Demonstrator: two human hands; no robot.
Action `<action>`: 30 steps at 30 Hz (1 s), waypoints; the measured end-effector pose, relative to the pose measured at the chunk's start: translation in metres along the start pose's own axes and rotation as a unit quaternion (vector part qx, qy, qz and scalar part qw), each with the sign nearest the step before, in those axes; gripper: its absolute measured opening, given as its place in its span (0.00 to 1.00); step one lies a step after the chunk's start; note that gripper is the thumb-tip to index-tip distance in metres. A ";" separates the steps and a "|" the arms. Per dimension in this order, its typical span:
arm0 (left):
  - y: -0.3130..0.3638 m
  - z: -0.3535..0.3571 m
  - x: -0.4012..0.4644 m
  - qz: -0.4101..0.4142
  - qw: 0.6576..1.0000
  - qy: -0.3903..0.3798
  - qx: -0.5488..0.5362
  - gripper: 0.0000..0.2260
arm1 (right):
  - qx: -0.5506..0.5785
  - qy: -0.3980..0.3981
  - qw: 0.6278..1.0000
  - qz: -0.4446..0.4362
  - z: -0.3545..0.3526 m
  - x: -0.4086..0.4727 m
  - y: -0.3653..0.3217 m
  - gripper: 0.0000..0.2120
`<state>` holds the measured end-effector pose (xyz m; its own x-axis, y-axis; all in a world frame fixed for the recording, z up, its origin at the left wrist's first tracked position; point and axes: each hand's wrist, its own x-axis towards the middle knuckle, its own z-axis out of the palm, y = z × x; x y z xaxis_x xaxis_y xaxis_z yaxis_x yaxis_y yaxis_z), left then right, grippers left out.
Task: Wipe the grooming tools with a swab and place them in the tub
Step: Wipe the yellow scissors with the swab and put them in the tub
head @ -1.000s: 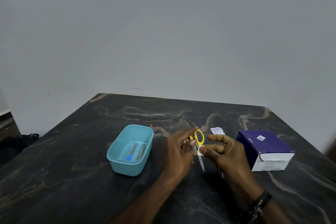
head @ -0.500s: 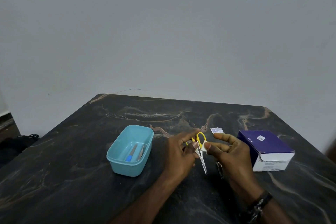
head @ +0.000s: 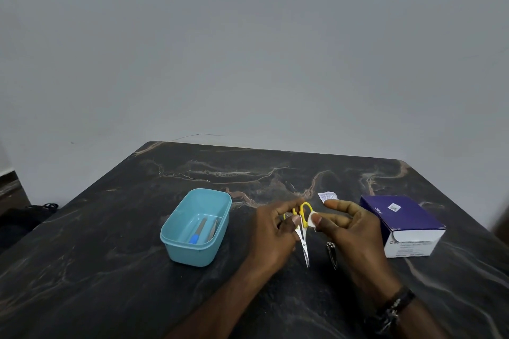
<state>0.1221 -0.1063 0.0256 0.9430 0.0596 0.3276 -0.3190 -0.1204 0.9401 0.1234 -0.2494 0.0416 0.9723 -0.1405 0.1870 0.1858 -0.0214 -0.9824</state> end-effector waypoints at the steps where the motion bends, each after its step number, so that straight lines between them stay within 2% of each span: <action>1: 0.001 0.001 -0.001 0.000 1.000 -0.010 0.002 0.14 | -0.002 0.013 1.000 -0.007 -0.001 0.000 0.000 0.18; 5: 0.008 0.003 -0.007 0.012 0.998 -0.054 0.029 0.14 | -0.014 0.035 0.999 -0.030 -0.004 0.002 -0.001 0.16; 15: 0.006 -0.001 -0.003 -0.040 0.999 -0.021 0.003 0.12 | -0.033 -0.001 0.999 -0.008 -0.002 0.001 0.000 0.16; 22: 0.011 0.003 -0.007 -0.061 0.995 -0.082 0.000 0.11 | -0.057 0.033 0.997 -0.029 -0.005 0.002 0.000 0.15; 30: 0.005 0.003 -0.005 -0.066 0.996 -0.048 0.027 0.18 | -0.117 0.006 0.993 -0.034 -0.001 0.002 0.003 0.16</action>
<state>0.1162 -0.1101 0.0289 0.9818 -0.0168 0.1892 -0.1893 -0.1715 0.9668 0.1259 -0.2505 0.0394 0.9567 -0.1424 0.2540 0.2113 -0.2607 -0.9420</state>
